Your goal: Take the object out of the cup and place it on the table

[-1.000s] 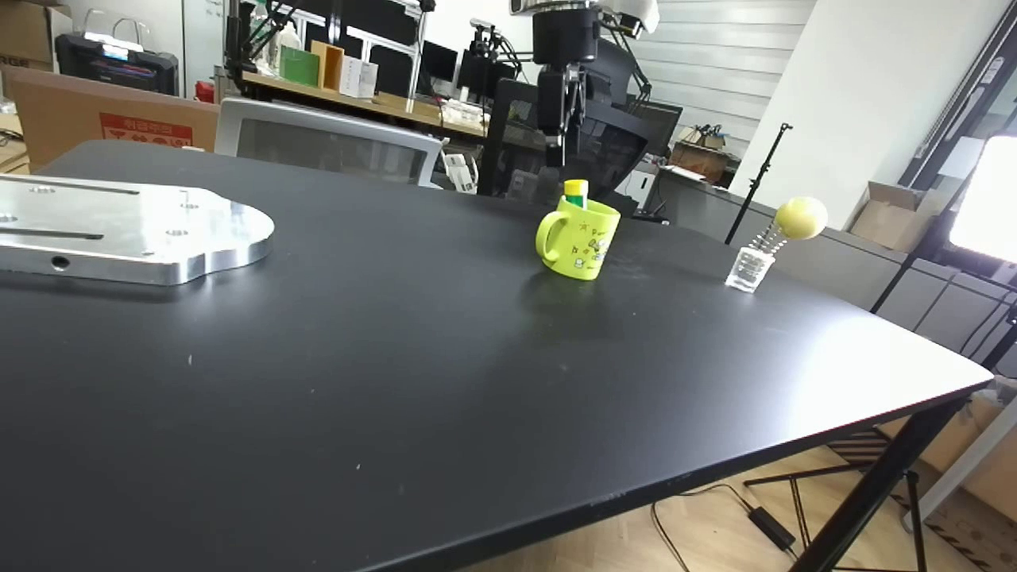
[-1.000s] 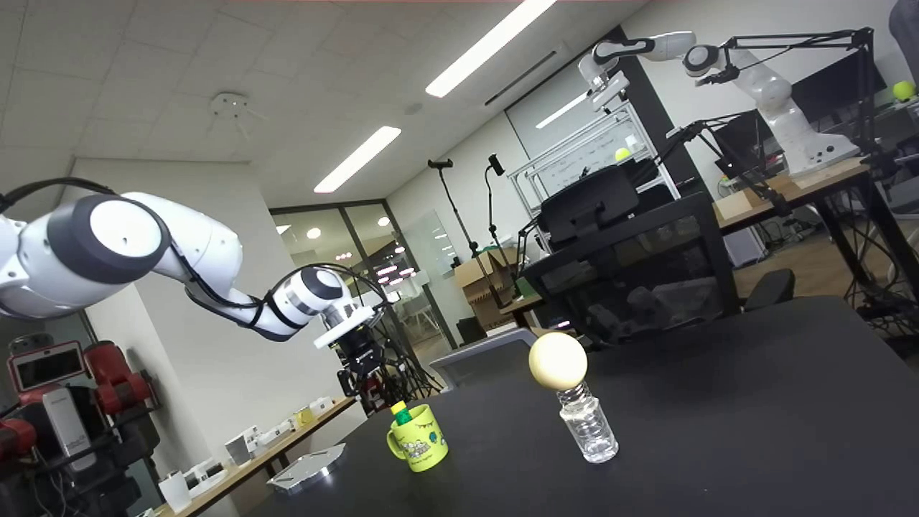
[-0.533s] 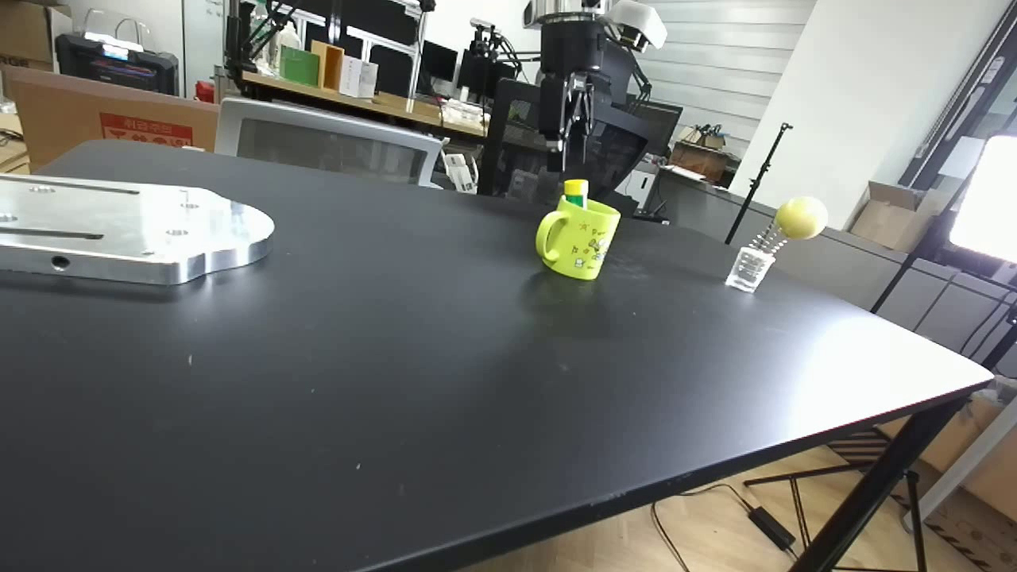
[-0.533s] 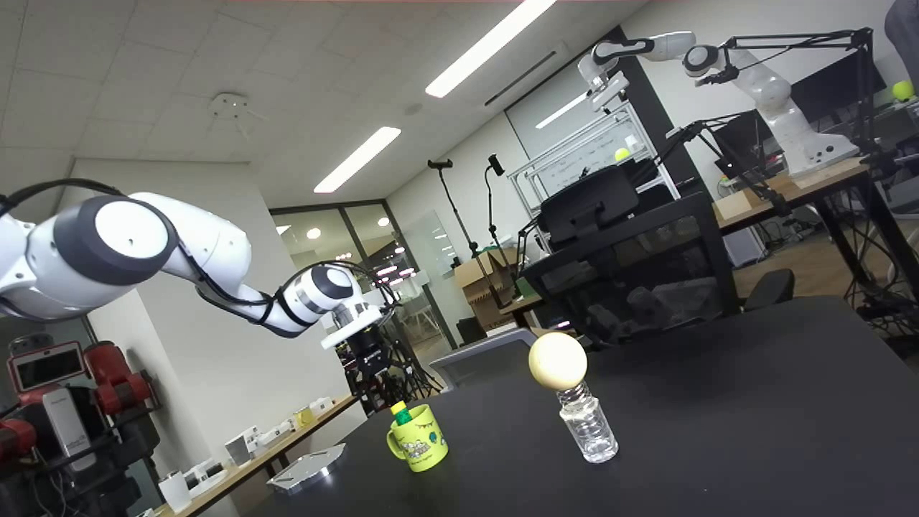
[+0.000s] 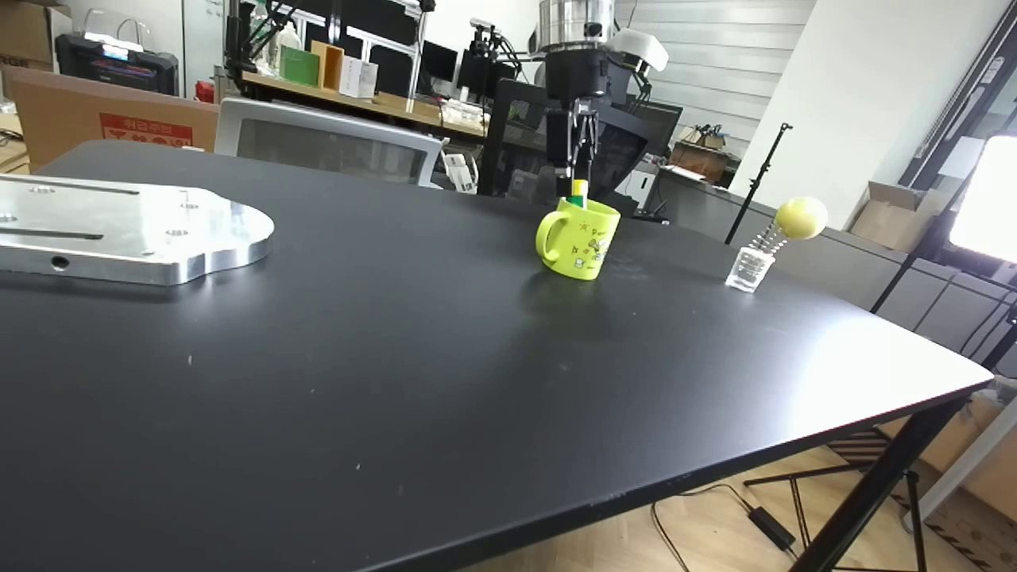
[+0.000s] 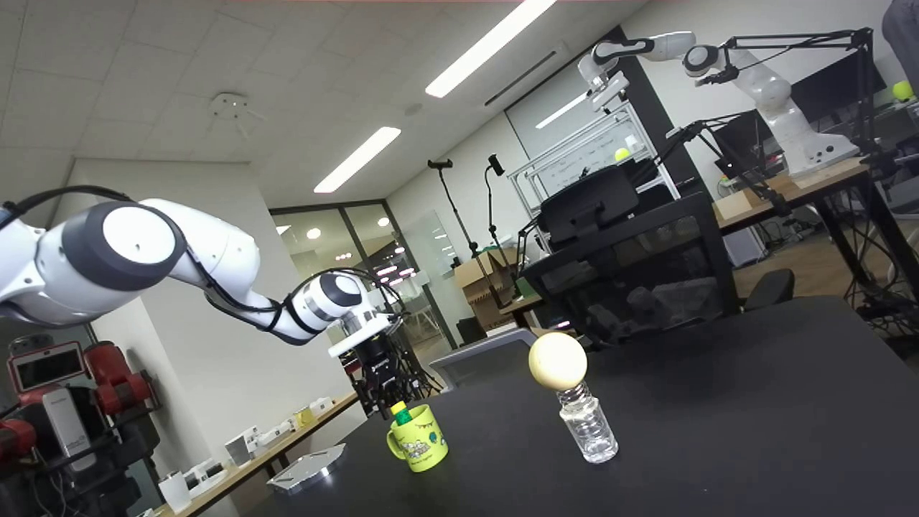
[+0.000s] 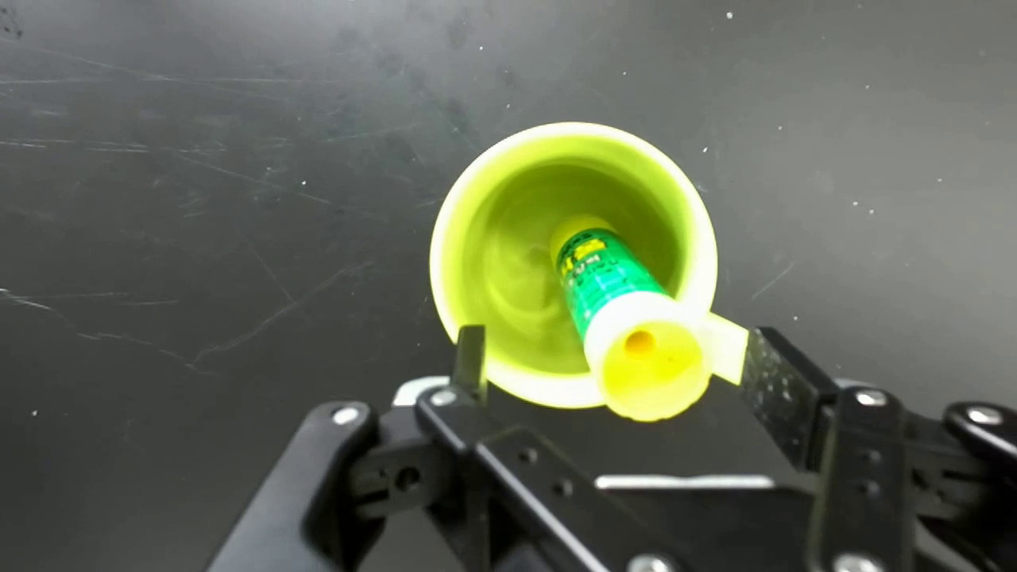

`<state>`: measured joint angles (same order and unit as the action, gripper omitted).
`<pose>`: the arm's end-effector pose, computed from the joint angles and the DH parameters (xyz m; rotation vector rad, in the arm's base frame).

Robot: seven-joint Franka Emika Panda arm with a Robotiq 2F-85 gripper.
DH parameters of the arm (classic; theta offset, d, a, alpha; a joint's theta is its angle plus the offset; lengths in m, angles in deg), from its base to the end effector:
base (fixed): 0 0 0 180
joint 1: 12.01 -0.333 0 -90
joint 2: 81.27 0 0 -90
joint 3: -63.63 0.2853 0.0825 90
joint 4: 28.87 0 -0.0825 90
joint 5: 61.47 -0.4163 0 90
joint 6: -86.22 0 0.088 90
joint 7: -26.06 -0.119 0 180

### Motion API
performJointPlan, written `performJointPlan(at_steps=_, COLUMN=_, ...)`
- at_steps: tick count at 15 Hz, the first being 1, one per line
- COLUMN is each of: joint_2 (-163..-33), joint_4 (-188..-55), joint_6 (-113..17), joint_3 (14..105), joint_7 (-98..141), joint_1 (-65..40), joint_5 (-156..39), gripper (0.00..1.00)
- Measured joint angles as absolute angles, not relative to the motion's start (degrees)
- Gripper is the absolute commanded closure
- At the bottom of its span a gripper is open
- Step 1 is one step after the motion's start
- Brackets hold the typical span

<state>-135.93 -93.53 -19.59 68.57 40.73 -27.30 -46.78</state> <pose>0.7098 0.2209 0.1652 2.7803 0.9834 -0.3319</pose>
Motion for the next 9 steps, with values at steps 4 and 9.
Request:
performJointPlan(at_steps=4, joint_2=-136.1, joint_4=-93.5, joint_6=-18.7, joint_3=68.6, joint_7=40.7, joint_1=-27.3, joint_5=-46.9, gripper=0.75)
performJointPlan(at_steps=9, joint_2=-136.1, joint_4=-92.8, joint_6=-17.2, joint_3=68.9, joint_7=40.7, joint_1=-27.4, joint_5=-47.1, gripper=0.91)
